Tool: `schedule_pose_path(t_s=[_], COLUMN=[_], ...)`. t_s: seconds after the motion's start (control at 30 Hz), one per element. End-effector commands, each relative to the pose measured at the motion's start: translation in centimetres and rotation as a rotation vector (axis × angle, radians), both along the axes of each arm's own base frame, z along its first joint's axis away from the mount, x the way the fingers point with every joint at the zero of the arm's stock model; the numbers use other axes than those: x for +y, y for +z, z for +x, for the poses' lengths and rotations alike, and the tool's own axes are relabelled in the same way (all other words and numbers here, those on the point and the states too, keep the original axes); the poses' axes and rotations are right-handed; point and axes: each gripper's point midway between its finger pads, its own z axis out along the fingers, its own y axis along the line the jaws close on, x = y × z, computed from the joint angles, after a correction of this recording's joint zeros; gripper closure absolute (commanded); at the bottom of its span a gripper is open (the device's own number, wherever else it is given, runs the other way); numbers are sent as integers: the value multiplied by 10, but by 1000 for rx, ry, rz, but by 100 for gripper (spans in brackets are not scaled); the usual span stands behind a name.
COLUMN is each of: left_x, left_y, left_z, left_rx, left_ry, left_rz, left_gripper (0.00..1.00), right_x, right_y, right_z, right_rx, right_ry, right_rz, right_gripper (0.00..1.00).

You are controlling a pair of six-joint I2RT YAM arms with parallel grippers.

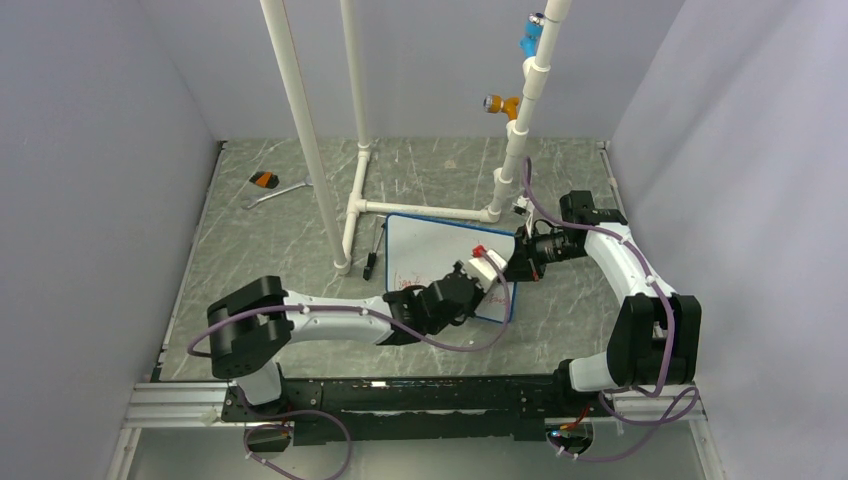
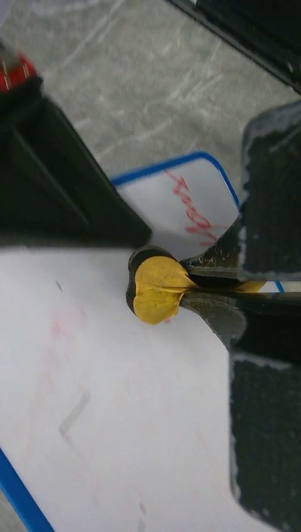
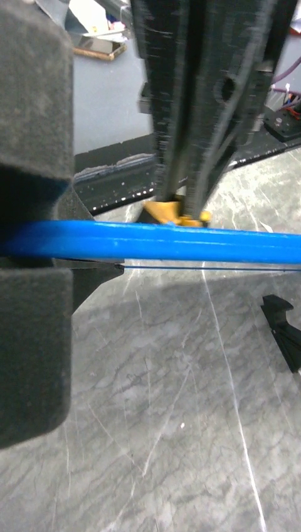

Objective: Erase the whiteboard
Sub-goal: Erase the center of the board with the whiteboard.

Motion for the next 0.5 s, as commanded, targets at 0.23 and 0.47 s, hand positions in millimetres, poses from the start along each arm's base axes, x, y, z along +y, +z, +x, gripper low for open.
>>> schedule_pose_path(t_s=[0.23, 0.47], left_x=[28, 52], left_y=[2, -1], left_z=[35, 43], left_rx=[14, 44], left_ry=[144, 175], left_rz=[-28, -48], left_gripper=[100, 100], right_x=[12, 12], right_y=[18, 17], right_z=[-13, -13], right_rx=[24, 29], right_ry=[35, 35], right_rz=[80, 81], right_gripper=[100, 100])
